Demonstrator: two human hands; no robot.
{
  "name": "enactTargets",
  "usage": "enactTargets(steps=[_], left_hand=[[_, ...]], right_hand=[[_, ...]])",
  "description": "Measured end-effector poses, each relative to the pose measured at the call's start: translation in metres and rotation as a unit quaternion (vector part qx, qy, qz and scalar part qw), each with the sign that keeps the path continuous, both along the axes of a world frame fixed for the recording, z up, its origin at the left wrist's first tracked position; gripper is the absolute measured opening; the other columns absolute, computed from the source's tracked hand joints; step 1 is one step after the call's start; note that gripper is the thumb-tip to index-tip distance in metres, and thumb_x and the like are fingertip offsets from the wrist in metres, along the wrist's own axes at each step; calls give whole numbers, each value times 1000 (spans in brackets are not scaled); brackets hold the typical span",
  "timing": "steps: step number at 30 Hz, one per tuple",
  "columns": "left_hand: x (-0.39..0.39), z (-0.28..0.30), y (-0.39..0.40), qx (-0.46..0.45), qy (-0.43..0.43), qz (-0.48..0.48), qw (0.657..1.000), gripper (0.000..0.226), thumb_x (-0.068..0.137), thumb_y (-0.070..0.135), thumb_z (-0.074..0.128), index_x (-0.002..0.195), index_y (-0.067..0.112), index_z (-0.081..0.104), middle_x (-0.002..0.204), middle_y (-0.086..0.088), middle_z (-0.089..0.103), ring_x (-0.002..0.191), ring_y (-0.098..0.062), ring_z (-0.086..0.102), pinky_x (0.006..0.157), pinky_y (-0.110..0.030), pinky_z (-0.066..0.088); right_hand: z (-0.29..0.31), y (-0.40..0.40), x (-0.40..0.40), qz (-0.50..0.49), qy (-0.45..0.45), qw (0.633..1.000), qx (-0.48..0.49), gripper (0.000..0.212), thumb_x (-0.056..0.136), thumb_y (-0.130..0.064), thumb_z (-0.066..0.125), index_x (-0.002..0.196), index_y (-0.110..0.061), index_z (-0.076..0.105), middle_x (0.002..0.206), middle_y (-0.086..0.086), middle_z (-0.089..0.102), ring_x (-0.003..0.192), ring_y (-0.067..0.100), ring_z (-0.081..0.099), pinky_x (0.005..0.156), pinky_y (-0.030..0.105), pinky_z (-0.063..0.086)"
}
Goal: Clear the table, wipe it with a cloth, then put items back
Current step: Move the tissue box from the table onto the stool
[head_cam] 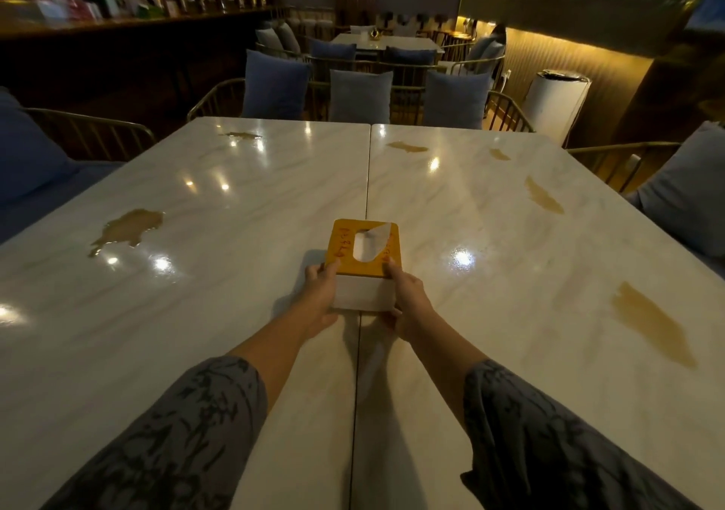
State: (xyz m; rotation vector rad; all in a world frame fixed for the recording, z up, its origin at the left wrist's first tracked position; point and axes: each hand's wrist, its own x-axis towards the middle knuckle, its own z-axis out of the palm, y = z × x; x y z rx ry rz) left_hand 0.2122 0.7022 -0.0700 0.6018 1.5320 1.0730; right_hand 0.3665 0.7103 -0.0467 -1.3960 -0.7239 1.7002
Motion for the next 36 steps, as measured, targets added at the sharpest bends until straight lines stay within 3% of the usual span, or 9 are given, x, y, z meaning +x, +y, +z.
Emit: enactTargets(steps=[2, 4, 8, 13, 16, 21, 23, 28, 36], left_hand=[[6, 5, -24, 13, -21, 11, 1000, 37, 66, 64, 68, 90, 52, 43, 122, -12, 53, 107, -36, 60, 85, -60, 53], [18, 19, -56, 11, -21, -9, 1000, 42, 77, 55, 69, 106, 42, 41, 121, -11, 53, 108, -35, 60, 86, -59, 53], [32, 37, -102, 4, 47, -50, 998, 77, 56, 74, 71, 120, 46, 39, 125, -6, 56, 110, -29, 59, 92, -53, 53], [63, 115, -180, 19, 23, -66, 997, 68, 85, 50, 66, 141, 42, 28, 131, -6, 54, 104, -24, 59, 81, -39, 52], [74, 156, -220, 34, 2, -111, 993, 93, 84, 46, 68, 152, 44, 4, 141, -7, 45, 114, -30, 53, 92, -45, 46], [100, 246, -289, 88, -4, -145, 986, 100, 83, 40, 72, 152, 42, -1, 145, -12, 39, 117, -35, 52, 102, -52, 44], [116, 283, -316, 118, -3, -151, 981, 100, 84, 45, 70, 153, 40, -2, 149, -12, 36, 118, -35, 51, 99, -53, 46], [169, 361, -367, 145, -22, -151, 978, 104, 79, 60, 67, 153, 34, -2, 155, -9, 28, 123, -39, 49, 94, -55, 49], [290, 419, -417, 191, -47, -263, 945, 102, 66, 77, 61, 149, 33, 22, 136, -9, 50, 107, -30, 56, 80, -48, 56]], right_hand=[[1, -20, 4, -11, 17, 1000, -2, 72, 76, -51, 74, 131, -18, 42, 120, 13, 57, 99, 28, 60, 71, 41, 58], [3, -45, 10, -23, 43, 999, -14, 74, 69, -52, 77, 129, -21, 47, 119, 13, 59, 103, 32, 61, 74, 47, 59], [19, -101, 27, -63, 51, 996, -21, 43, 80, -46, 67, 114, -22, 56, 111, 11, 64, 102, 29, 61, 93, 49, 52], [82, -171, 54, -91, 93, 991, -33, 21, 83, -37, 68, 94, -24, 55, 105, 10, 61, 102, 27, 58, 94, 44, 52], [134, -213, 75, -90, 104, 990, -27, 33, 80, -39, 69, 102, -21, 53, 108, 12, 56, 101, 28, 56, 86, 43, 54], [223, -285, 107, -95, 124, 986, 49, 46, 82, -40, 63, 119, -18, 50, 108, 13, 54, 96, 27, 55, 79, 43, 53], [255, -314, 123, -94, 143, 982, 82, 48, 82, -47, 59, 122, -21, 53, 117, 13, 57, 99, 26, 57, 76, 39, 53], [321, -382, 181, -148, 174, 969, 92, 63, 75, -61, 59, 125, -25, 49, 117, 12, 59, 107, 30, 57, 93, 47, 51], [379, -482, 327, -216, 91, 963, 129, 64, 79, -74, 46, 119, -24, 58, 116, 10, 60, 107, 31, 56, 101, 50, 44]])
